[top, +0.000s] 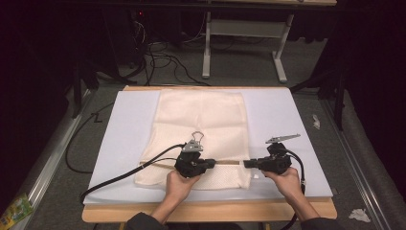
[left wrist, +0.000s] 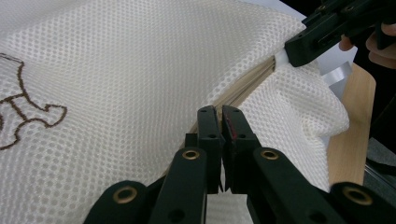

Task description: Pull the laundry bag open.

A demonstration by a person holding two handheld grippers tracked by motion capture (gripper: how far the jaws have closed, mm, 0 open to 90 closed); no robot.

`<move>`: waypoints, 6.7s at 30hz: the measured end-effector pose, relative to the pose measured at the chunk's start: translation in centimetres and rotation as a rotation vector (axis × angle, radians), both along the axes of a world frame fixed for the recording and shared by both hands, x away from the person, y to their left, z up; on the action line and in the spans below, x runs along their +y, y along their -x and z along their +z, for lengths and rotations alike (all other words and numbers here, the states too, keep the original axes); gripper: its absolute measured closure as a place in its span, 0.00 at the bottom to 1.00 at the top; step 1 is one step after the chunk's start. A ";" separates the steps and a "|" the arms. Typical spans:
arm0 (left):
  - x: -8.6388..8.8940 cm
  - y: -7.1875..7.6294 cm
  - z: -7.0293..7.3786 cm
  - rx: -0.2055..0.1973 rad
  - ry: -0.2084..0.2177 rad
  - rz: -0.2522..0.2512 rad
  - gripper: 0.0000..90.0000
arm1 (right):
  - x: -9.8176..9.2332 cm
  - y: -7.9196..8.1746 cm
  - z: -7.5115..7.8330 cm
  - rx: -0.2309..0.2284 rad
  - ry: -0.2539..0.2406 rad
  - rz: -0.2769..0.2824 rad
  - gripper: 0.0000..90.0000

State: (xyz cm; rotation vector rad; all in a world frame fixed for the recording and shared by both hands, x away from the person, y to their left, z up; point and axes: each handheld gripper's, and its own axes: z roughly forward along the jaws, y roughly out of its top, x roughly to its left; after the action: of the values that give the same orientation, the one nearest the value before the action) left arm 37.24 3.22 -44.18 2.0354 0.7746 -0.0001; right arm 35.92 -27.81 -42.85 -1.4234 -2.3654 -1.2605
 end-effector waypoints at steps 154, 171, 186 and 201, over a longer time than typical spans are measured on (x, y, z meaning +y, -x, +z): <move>14.1 -0.7 1.6 -0.061 -0.067 0.346 0.97 | -3.5 -0.9 0.2 -0.008 0.078 -0.165 0.95; 15.9 -0.6 1.6 -0.050 -0.062 0.388 0.97 | -3.9 -1.0 0.2 -0.006 0.091 -0.183 0.95; 16.7 -0.8 1.6 -0.063 -0.072 0.427 0.97 | -3.4 -1.7 0.7 -0.036 0.130 -0.189 0.95; 16.1 -1.4 1.0 -0.034 -0.068 0.407 0.97 | -2.6 -2.5 0.3 -0.041 0.178 -0.197 0.94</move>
State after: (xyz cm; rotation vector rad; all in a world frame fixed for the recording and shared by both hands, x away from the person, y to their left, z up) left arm 38.62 19.28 -43.18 1.9015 1.1673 0.2950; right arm 38.41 -30.40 -42.51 -1.7371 -2.4689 -1.1541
